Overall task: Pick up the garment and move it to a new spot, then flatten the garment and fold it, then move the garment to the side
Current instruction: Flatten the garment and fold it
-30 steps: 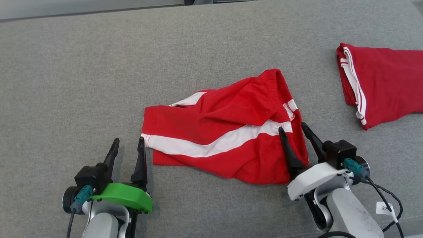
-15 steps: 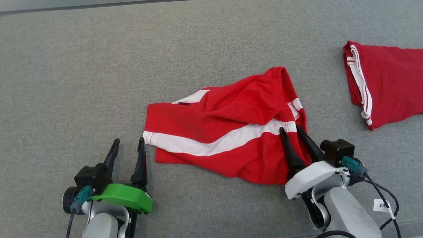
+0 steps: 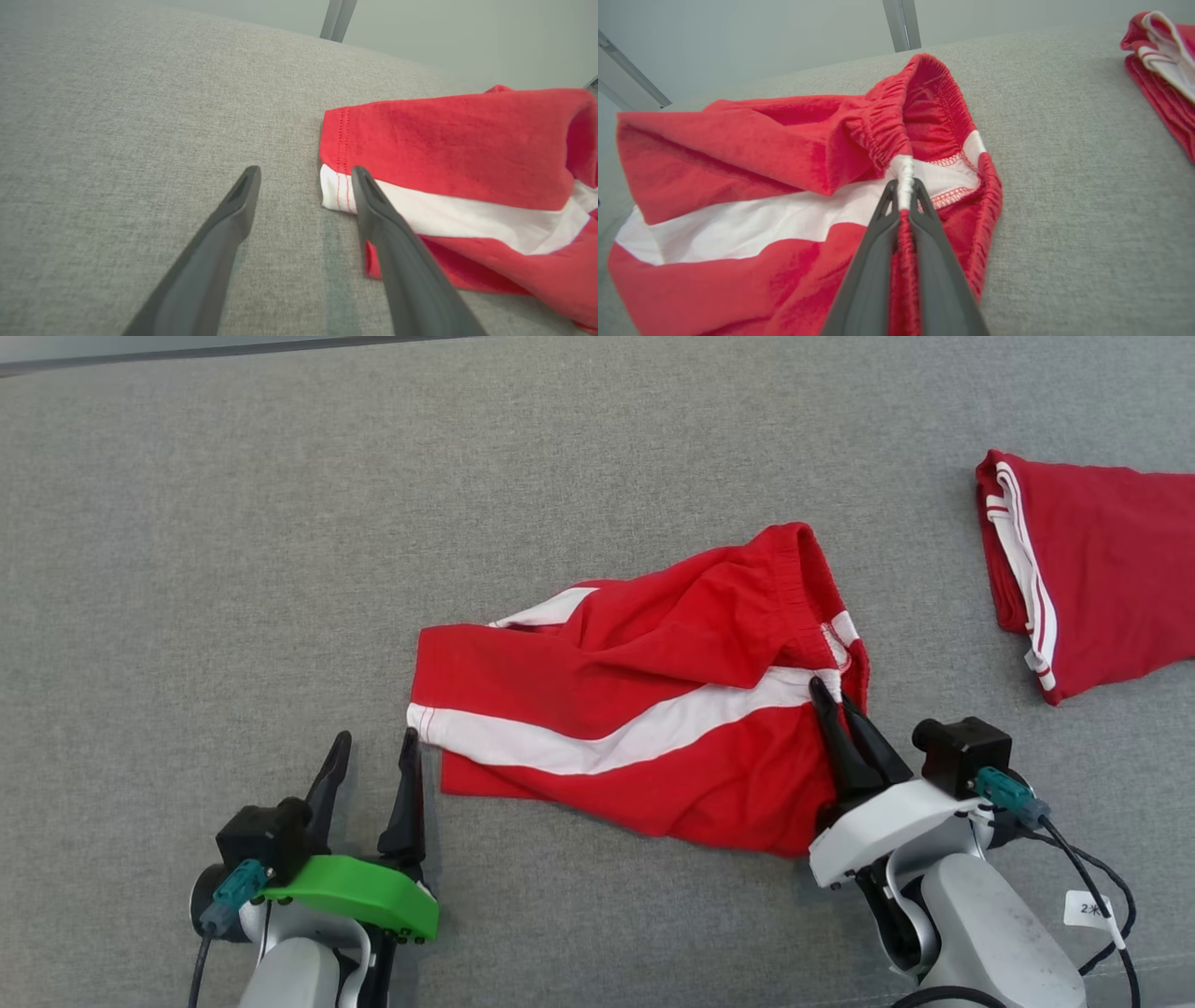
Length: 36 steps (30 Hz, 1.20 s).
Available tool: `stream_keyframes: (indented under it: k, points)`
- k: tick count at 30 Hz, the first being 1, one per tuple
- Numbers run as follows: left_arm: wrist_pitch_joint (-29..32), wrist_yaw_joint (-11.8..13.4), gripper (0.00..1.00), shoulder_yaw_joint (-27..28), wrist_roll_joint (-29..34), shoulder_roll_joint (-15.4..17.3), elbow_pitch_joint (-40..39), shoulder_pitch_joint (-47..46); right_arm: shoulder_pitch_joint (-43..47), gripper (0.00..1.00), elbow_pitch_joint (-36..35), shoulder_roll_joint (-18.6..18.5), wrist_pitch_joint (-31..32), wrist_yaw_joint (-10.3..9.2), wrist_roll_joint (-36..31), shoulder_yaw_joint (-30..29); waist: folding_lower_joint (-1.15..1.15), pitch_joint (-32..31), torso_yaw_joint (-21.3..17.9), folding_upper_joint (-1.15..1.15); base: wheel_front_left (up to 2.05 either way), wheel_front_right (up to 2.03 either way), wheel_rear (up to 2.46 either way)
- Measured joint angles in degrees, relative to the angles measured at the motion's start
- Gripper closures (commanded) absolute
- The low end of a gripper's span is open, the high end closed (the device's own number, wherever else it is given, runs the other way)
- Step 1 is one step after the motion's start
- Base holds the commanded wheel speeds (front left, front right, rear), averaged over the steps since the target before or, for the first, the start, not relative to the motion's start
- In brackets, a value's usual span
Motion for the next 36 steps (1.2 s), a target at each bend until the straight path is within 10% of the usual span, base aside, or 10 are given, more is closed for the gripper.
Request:
stream_keyframes:
  k: [21,24,28,36]
  points:
    - [-0.1,-1.0,0.00,-1.5,-1.7,0.0,8.4,-5.0,1.1,1.00,-2.3,-0.9,0.0,0.00,-0.6,-1.0,0.00,1.3,-2.6,0.00,0.00,0.00,0.00]
    - [-0.1,-1.0,0.31,-2.3,-1.6,0.0,9.0,-5.7,1.0,1.00,-2.3,-0.9,0.0,0.00,-0.6,-0.9,0.00,1.5,-2.8,0.00,0.00,0.00,0.00]
    - [-0.1,-1.0,1.00,-3.7,-0.8,0.1,10.3,-6.2,1.0,1.00,-2.3,-0.8,0.0,0.00,-0.6,-0.9,0.00,1.6,-2.9,0.00,0.00,0.00,0.00]
    - [0.0,-1.0,1.00,-2.7,-0.1,0.0,7.3,-6.4,0.9,1.00,-3.1,-0.5,0.0,0.00,0.1,-1.6,0.00,0.3,-2.5,0.00,0.00,0.00,0.00]
